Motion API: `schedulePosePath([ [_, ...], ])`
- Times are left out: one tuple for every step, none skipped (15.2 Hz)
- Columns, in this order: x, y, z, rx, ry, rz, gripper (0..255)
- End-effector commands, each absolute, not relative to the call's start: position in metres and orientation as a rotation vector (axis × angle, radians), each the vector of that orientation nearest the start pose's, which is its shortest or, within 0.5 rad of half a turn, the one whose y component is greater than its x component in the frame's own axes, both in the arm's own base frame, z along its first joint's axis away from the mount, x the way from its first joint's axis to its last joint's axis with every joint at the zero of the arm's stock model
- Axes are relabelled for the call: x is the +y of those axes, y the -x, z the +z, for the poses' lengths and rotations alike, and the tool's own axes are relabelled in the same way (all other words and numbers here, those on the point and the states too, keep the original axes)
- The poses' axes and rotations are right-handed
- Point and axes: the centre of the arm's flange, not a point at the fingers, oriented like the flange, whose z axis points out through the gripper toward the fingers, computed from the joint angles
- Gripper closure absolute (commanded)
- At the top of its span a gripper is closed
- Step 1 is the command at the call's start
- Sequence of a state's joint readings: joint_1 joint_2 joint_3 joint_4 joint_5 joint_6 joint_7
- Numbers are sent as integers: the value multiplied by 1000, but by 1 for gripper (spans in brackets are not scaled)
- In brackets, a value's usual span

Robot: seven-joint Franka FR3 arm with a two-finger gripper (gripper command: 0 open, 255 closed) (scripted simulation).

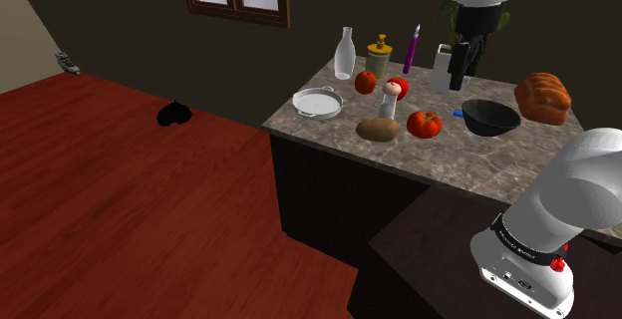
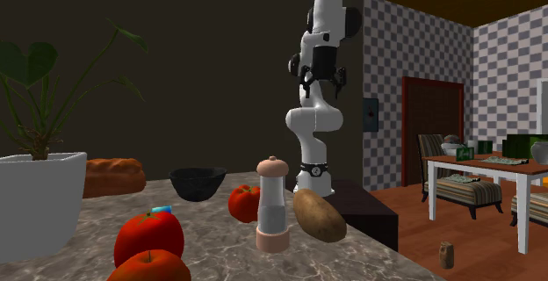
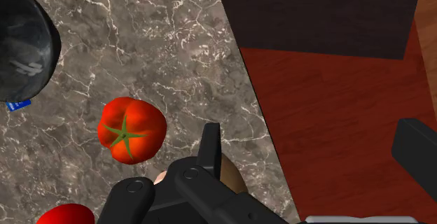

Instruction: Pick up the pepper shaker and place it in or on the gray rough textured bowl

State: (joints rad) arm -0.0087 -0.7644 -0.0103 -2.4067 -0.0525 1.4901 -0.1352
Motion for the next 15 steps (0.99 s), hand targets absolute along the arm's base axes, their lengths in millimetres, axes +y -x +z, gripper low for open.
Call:
schedulePosePath([
  [-12,-300,554,-189,3160,246,0],
  [-18,-310,548,-190,3159,242,0],
  [-24,-320,543,-191,3158,238,0],
  [-31,-331,537,-192,3158,234,0],
  [-37,-341,532,-193,3157,230,0],
  [-43,-351,526,-194,3156,226,0],
  [-49,-361,521,-195,3155,222,0],
  [-55,-371,516,-196,3154,218,0],
  [-61,-381,510,-197,3153,214,0],
  [-66,-391,505,-198,3152,210,0],
  [-72,-401,499,-199,3151,206,0],
  [-78,-412,494,-200,3151,202,0],
  [-84,-422,489,-201,3150,198,0],
  [-90,-432,483,-202,3149,194,0],
  [-96,-442,478,-203,3148,190,0],
])
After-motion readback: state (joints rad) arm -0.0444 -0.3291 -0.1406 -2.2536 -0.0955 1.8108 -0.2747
